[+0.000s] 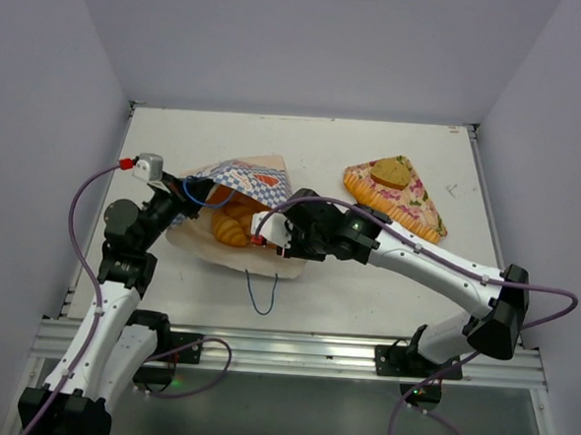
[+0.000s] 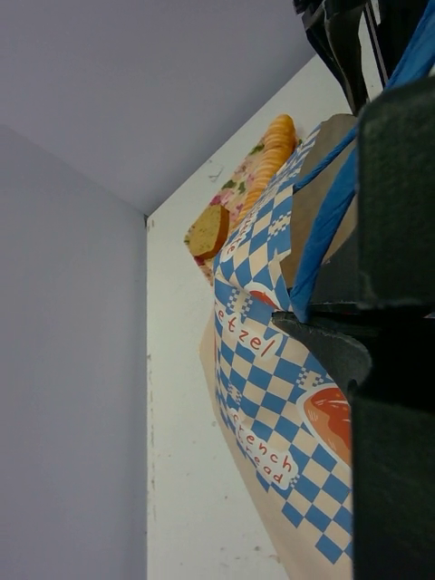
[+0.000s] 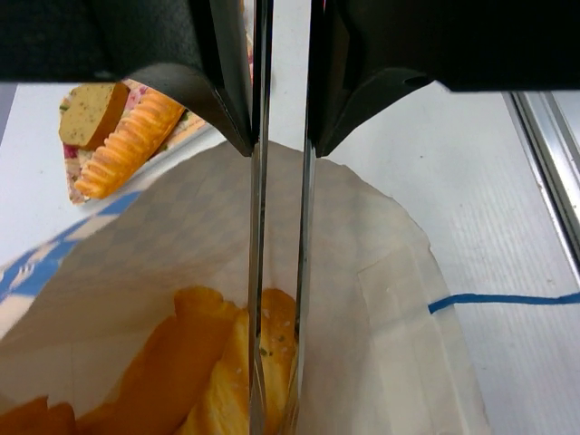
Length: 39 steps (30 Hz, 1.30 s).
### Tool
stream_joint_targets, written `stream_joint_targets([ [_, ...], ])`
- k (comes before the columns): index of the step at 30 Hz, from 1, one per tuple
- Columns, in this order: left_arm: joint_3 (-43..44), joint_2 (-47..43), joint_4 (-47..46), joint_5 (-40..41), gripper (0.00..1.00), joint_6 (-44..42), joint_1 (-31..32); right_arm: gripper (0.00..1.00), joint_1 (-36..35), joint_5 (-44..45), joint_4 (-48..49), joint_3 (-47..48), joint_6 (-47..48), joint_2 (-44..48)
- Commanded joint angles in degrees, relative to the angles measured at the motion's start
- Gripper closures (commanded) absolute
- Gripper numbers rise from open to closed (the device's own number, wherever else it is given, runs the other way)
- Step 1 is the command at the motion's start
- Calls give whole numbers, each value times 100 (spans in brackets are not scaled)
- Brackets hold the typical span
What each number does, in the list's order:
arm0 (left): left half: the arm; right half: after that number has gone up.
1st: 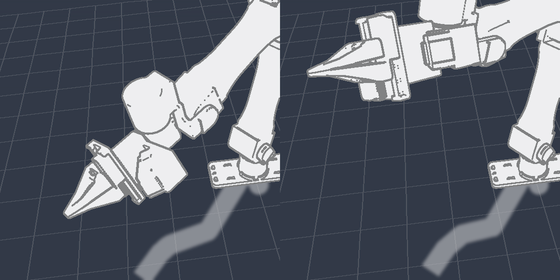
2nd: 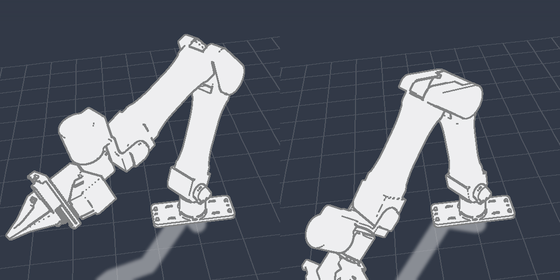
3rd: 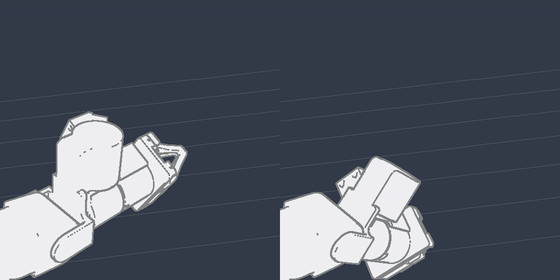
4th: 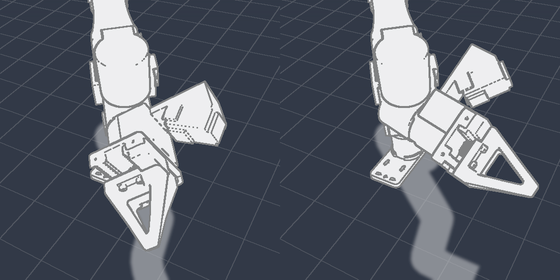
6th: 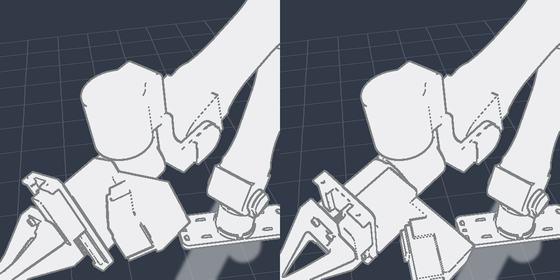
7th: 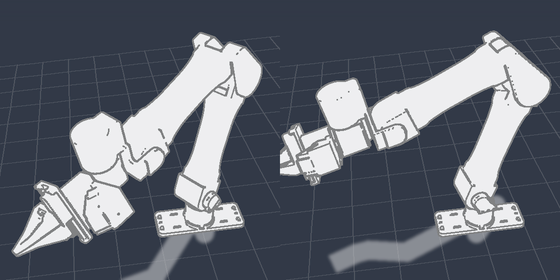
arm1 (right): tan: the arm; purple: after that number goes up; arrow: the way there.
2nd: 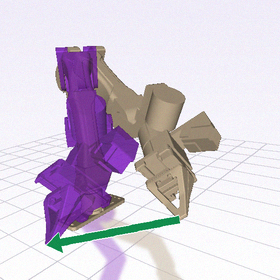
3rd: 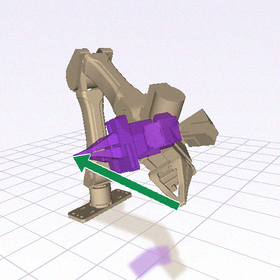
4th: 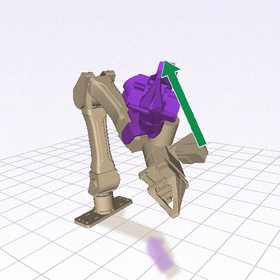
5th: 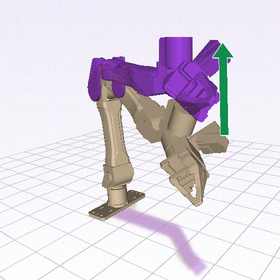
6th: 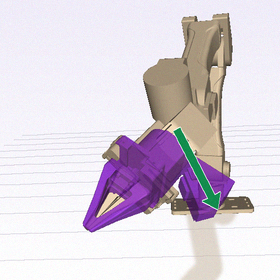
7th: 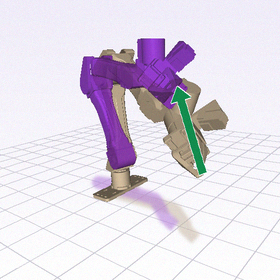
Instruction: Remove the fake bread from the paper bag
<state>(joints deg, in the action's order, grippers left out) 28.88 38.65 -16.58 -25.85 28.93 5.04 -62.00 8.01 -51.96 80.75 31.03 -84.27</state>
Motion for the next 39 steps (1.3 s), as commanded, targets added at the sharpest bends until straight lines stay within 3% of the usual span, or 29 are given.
stream_joint_targets([
  [1,442,212,-153,361,100,-141,6,66,284,78,160,186,-149,174],
  [7,706,485,-416,-24,100,42,15,66,1048,-9,423,397,-70,-19],
  [11,408,625,-784,-420,100,315,155,66,1549,-299,565,363,-26,-151],
  [22,-216,942,-1093,-509,100,351,1043,66,1410,-1680,793,-489,-123,297],
  [28,-331,697,-707,-588,100,61,1069,67,874,-1268,1513,-955,-597,359],
  [39,-568,529,-733,175,100,482,1061,66,786,-476,2481,-1545,-2311,604],
])
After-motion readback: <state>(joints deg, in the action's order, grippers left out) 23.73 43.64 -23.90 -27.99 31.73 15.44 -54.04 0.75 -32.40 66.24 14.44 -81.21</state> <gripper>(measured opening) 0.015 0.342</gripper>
